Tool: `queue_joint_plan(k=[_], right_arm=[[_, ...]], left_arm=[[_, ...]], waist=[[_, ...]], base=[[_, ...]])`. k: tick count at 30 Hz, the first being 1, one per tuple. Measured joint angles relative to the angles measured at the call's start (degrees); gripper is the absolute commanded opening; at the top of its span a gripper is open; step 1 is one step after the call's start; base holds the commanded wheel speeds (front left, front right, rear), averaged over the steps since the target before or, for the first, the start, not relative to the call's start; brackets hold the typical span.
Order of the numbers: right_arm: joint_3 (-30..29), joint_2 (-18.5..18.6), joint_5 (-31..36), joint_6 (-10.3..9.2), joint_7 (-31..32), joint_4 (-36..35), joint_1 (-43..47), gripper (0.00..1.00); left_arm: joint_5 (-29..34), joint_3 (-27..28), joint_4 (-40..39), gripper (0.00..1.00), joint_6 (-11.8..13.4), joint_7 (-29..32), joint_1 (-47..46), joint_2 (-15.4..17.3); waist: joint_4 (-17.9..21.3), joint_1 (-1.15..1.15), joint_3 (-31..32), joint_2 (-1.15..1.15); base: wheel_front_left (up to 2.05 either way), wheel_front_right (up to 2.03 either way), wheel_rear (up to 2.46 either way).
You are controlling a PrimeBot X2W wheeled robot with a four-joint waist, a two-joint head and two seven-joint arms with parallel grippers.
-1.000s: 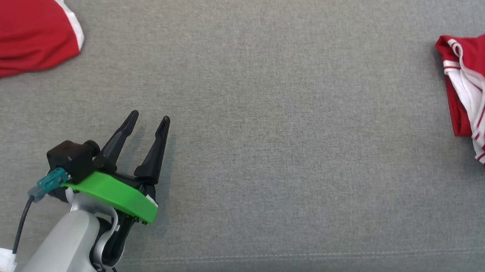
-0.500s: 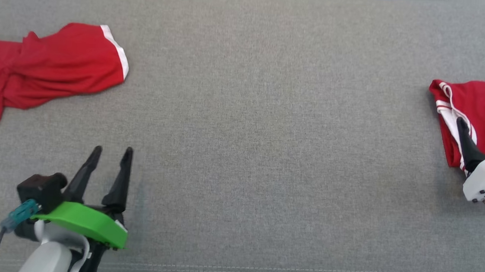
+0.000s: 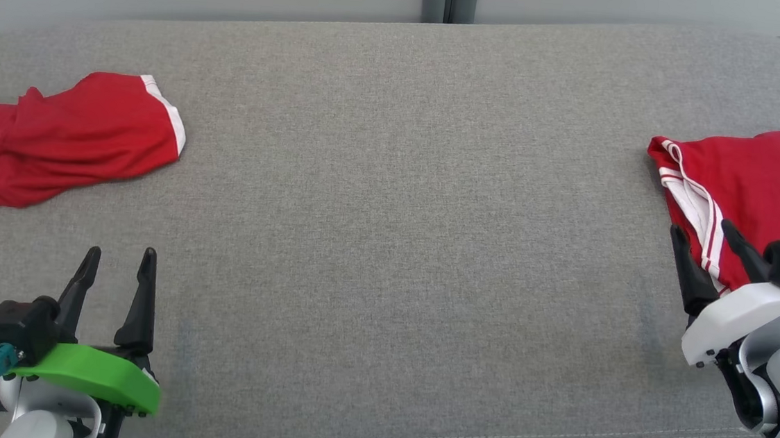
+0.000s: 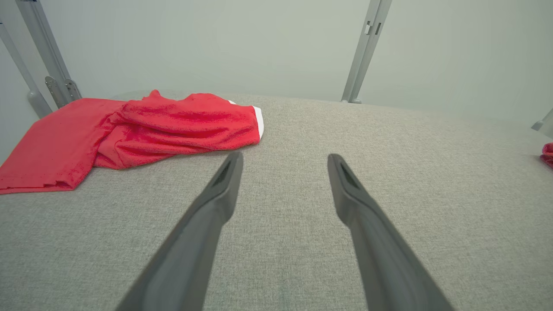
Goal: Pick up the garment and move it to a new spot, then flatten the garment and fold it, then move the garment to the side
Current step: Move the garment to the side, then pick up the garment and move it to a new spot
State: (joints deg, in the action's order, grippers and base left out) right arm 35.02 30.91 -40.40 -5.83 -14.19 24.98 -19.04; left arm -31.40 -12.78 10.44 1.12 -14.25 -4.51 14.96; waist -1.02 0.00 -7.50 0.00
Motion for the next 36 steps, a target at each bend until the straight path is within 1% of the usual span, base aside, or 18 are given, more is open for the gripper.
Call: queue_joint_plan(k=[6,9,13,15,20,22,23,24,27,31,36], right_arm=[[-2.92,-0.79,3.10,-0.82,-0.08,-5.22,2.84,1.00],[-4.57,-0.59,4.98,-0.85,-0.09,-7.50,3.36,1.00],[-4.93,-0.52,7.26,-0.86,-0.10,-10.13,4.31,1.00],[-4.34,-0.59,8.71,-0.86,-0.11,-11.32,4.38,1.00],[-0.92,-1.37,11.51,-0.71,-0.15,-13.48,4.11,1.00],[0.16,-1.59,12.50,-0.22,-0.15,-13.79,3.88,1.00],[0.16,-1.59,12.50,-0.22,-0.15,-13.79,3.88,1.00],[0.96,-1.65,12.79,0.27,-0.15,-13.82,3.57,1.00],[1.67,-1.64,13.19,0.65,-0.15,-13.62,3.53,1.00],[1.54,-1.65,13.22,0.60,-0.15,-13.23,3.62,1.00],[-0.32,-1.57,12.93,0.10,-0.15,-13.29,5.09,1.00]], left_arm=[[0.01,-0.09,-1.13,1.00,-0.02,0.00,1.13,-0.75],[0.41,-0.31,-1.96,1.00,-0.10,0.00,1.09,-1.68],[0.87,0.38,-3.47,1.00,-0.03,0.00,1.01,-2.61],[1.00,1.71,-4.04,1.00,0.41,0.00,1.03,-3.14],[0.99,6.88,-5.75,1.00,1.81,-0.02,2.52,-3.30],[0.99,8.51,-6.38,1.00,2.18,-0.02,3.98,-3.52],[0.99,8.51,-6.38,1.00,2.18,-0.02,3.98,-3.52],[1.01,9.50,-6.97,1.00,2.27,-0.16,5.28,-3.63],[1.23,10.32,-7.35,1.00,2.27,-0.16,6.42,-3.76],[1.35,10.61,-7.55,1.00,2.16,-0.16,6.94,-4.26],[1.35,8.58,-6.81,1.00,0.77,-0.16,7.06,-4.37]], waist=[[0.16,0.00,-0.25,0.00],[-0.59,0.00,-0.45,0.00],[-2.41,0.00,-0.59,0.00],[-3.62,0.00,-0.61,0.00],[-7.09,0.00,-0.54,0.00],[-8.59,0.00,-0.45,0.00],[-8.59,0.00,-0.45,0.00],[-10.12,0.00,-0.31,0.00],[-12.44,0.00,-0.01,0.00],[-15.56,0.00,0.60,0.00],[-19.54,0.00,1.67,0.00]], base=[[0.00,0.00,0.00],[0.00,0.00,0.00],[0.00,0.00,0.00],[0.00,0.00,0.00],[0.00,0.00,0.00],[0.00,0.00,0.00],[0.00,0.00,0.00],[0.00,0.00,0.00],[0.00,0.00,0.00],[0.00,0.00,0.00],[0.00,0.00,0.00]])
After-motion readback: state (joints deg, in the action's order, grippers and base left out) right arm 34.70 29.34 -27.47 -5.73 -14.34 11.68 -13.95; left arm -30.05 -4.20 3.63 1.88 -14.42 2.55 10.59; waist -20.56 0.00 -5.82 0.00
